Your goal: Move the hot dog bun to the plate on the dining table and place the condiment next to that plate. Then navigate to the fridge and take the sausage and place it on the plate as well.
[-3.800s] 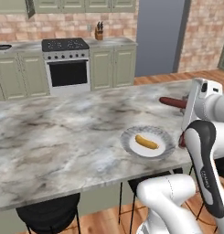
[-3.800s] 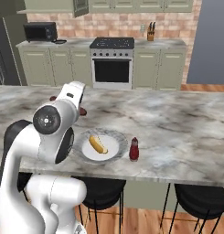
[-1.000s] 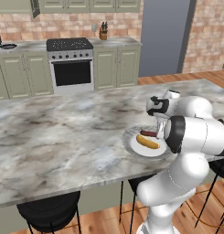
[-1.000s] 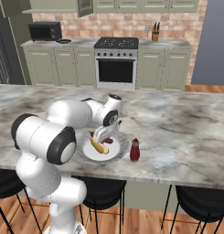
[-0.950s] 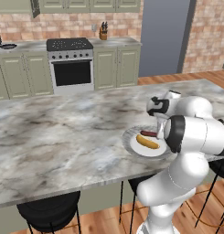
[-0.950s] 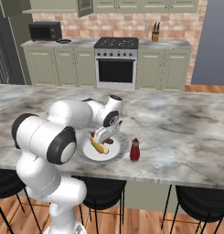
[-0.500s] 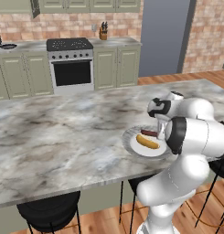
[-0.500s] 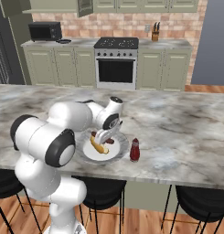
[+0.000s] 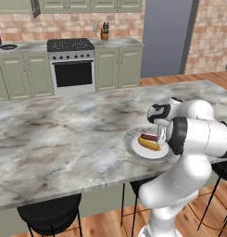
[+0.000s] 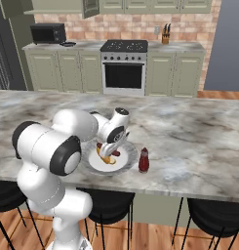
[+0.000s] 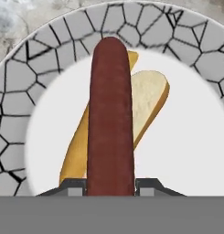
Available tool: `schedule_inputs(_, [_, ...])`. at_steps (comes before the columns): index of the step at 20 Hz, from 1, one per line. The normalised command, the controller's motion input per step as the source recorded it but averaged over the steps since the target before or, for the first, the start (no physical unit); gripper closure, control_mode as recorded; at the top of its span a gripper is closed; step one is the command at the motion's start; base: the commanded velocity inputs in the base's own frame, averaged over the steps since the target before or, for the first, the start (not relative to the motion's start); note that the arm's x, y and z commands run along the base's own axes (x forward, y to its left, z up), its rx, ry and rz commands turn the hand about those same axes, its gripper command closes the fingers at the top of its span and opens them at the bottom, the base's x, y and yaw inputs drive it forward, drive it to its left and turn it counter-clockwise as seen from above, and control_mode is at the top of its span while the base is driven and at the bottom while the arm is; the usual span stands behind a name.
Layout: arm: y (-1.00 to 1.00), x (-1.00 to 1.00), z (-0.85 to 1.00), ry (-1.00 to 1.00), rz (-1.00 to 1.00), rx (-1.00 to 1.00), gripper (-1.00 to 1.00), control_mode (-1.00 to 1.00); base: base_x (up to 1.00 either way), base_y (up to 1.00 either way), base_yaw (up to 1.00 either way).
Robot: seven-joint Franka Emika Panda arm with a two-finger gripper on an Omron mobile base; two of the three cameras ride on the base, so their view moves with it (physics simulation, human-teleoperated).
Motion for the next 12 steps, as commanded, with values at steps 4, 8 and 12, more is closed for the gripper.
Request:
schedule_inputs(4, [0.00,0.00,0.00,-0.12,0.00,0.00,-1.00,-1.00,0.00,0.00,0.00])
schedule_inputs(8, [0.00,-0.03,0.16,-0.22,0.00,0.00,-1.00,-1.00,0.00,0.00,0.00])
schedule_inputs(12, [0.00,-0.13,0.53,-0.27,0.00,0.00,-1.00,-1.00,0.00,0.00,0.00])
